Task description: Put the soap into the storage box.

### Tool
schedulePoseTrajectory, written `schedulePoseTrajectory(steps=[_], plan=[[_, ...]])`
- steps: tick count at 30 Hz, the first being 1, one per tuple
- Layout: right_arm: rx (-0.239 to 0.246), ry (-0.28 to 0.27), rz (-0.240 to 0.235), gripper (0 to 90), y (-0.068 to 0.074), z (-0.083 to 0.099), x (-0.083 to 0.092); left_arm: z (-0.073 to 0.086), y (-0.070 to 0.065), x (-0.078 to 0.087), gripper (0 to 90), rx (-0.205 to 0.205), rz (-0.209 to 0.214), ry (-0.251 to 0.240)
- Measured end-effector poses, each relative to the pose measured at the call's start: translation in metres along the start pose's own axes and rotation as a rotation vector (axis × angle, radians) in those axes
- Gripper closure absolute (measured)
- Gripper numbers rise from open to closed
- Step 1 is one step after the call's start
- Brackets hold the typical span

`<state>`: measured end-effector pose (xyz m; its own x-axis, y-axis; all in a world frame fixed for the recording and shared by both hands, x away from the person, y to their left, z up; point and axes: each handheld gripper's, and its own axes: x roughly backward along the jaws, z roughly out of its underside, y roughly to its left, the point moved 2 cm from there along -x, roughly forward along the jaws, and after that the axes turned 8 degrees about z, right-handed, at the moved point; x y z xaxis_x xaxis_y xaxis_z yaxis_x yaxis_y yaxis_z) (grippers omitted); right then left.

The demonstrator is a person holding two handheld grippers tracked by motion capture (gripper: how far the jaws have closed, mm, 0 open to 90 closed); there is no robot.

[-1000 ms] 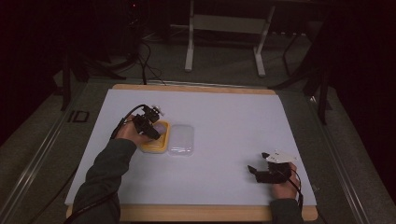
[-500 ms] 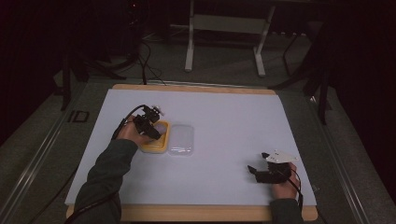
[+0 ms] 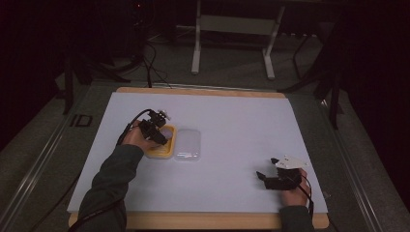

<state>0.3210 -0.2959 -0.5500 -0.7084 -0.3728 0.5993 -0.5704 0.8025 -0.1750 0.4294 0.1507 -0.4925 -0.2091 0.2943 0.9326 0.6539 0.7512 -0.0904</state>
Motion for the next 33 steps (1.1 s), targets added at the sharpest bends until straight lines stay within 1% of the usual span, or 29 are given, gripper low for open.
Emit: schedulePoseTrajectory(steps=[2, 4, 6, 8, 11, 22, 25, 31, 33], plan=[[-0.001, 0.0, 0.0, 18.5, 0.0, 0.0, 0.0, 0.0, 0.001, 0.005, 43.8, 0.01, 0.028, -0.027], [0.0, 0.001, 0.0, 18.5, 0.0, 0.0, 0.0, -0.001, 0.0, 0.01, 40.4, 0.0, 0.013, -0.036], [0.0, 0.001, 0.0, 18.5, 0.0, 0.0, 0.0, -0.001, -0.001, 0.014, 38.0, -0.01, 0.011, -0.048], [0.0, 0.0, 0.0, 18.5, 0.0, 0.0, 0.0, -0.001, -0.001, 0.017, 37.3, -0.007, 0.008, -0.06], [0.001, 0.002, 0.001, 18.5, 0.0, 0.0, 0.0, -0.001, -0.002, 0.02, 36.7, -0.022, 0.009, -0.071], [0.001, 0.002, 0.001, 18.5, 0.0, 0.0, 0.0, 0.001, -0.008, 0.026, 35.5, -0.053, -0.004, -0.082], [0.0, 0.003, 0.001, 18.5, 0.001, 0.0, 0.0, 0.002, -0.011, 0.03, 36.2, -0.084, -0.025, -0.113], [0.001, 0.004, 0.003, 18.5, 0.001, 0.0, 0.0, 0.004, -0.019, 0.031, 35.7, -0.131, -0.015, -0.129], [0.001, 0.003, 0.003, 18.4, 0.001, 0.0, 0.0, 0.004, -0.024, 0.032, 35.7, -0.157, -0.011, -0.132]])
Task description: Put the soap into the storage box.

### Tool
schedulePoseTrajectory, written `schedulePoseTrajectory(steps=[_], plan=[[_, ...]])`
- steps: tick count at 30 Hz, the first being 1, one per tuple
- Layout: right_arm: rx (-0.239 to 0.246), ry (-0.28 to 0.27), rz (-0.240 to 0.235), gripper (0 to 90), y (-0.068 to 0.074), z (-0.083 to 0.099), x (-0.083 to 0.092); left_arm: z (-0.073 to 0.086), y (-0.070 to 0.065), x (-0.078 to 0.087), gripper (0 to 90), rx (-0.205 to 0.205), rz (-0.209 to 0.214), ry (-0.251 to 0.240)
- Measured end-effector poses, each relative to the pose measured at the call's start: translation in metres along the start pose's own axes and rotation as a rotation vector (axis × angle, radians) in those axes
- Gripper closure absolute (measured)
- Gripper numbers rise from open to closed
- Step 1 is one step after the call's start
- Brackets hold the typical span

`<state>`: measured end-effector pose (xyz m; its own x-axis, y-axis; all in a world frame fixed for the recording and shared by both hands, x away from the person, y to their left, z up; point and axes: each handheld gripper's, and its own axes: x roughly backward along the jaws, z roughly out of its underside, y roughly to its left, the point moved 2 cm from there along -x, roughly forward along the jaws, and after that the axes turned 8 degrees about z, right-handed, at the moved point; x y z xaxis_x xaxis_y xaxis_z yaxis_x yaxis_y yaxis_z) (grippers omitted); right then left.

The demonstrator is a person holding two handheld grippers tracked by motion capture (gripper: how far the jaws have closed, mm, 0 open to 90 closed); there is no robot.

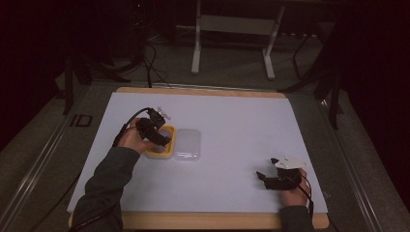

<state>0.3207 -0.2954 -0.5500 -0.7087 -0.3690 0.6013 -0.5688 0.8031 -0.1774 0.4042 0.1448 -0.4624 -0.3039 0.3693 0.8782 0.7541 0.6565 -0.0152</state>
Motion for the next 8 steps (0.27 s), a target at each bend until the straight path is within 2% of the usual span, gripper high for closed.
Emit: schedulePoseTrajectory(steps=[4, 8], plan=[[-0.001, -0.002, -0.001, 18.5, 0.0, 0.0, 0.0, 0.001, -0.009, 0.002, 36.2, -0.035, -0.003, -0.004], [0.0, 0.0, -0.003, 18.4, 0.0, 0.0, 0.0, 0.004, -0.02, 0.004, 36.5, -0.061, 0.006, -0.041]])
